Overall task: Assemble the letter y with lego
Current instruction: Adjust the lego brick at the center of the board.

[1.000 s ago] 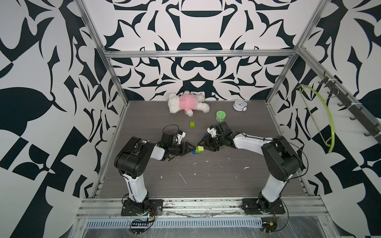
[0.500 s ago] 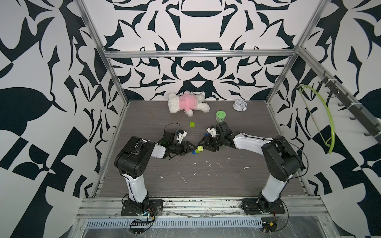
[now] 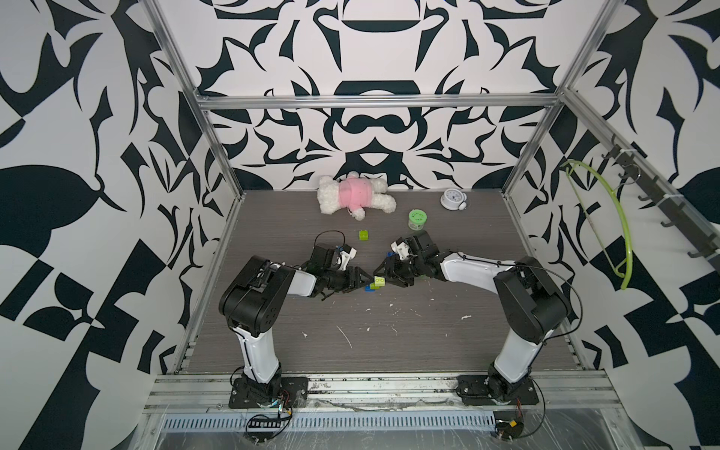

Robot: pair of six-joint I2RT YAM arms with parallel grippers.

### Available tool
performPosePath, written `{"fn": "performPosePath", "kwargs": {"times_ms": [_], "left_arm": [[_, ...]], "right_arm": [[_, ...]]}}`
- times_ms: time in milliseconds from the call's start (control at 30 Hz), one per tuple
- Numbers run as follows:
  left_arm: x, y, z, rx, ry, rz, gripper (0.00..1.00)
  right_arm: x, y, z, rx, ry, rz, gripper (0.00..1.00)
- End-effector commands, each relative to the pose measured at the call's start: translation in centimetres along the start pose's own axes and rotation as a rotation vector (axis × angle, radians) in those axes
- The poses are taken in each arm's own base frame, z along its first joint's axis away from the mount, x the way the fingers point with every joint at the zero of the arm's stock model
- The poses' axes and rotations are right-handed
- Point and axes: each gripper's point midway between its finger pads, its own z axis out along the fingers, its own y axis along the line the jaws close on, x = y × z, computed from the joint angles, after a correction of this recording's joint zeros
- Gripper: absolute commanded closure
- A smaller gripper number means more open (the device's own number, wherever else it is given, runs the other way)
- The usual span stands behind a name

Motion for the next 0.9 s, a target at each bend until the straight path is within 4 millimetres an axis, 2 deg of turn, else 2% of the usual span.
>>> {"fn": "performPosePath", "kwargs": {"times_ms": [0,533,767,867], "left_arm": [[9.5,9.7,-0.7,-0.371,0.217,-0.282,0.42],[10.1,10.3,-0.7,-0.412,0.247,-0.277,0.43],[10.3,10.5,-0.7,-0.42,0.251,-0.288,0.45],[10.4,10.5,-0.8,-0.419,0.247,-0.297,0.46]], "right_arm": [[0.1,1.2,-0.5,-0.033,-0.008,-0.028,0.46],[0.1,1.1,-1.6,0.012,-0.033,-0.063,0.44],[-1.3,2.1,-4.6,0.098,-0.081,-0.174,0.44],[-2.7,2.4,-6.4,0.185,-0.105,-0.249,0.45]]}}
